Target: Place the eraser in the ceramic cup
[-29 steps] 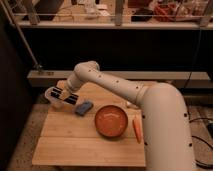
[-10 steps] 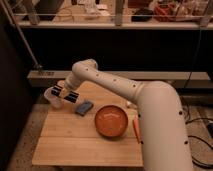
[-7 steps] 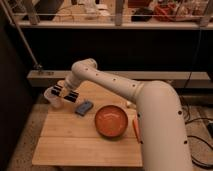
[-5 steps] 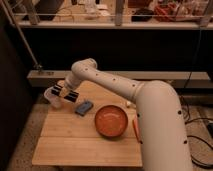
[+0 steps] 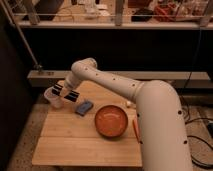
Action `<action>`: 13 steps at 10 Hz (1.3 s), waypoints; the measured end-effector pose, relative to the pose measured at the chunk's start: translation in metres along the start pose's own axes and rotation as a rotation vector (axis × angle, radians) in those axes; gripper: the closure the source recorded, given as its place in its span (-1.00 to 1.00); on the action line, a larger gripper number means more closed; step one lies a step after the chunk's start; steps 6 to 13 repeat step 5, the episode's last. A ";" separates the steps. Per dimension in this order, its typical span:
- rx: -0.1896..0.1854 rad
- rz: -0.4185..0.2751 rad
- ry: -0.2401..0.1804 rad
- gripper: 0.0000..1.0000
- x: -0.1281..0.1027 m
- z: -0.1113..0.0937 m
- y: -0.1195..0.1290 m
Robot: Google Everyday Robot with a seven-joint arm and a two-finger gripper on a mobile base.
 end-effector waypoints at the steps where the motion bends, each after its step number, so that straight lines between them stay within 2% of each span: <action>1: 0.002 0.001 0.001 -0.45 0.000 0.000 0.000; 4: 0.011 0.005 0.007 -0.47 0.000 -0.001 -0.003; 5: 0.013 0.006 0.008 -0.56 0.001 -0.001 -0.003; 13: 0.013 0.006 0.008 -0.56 0.001 -0.001 -0.003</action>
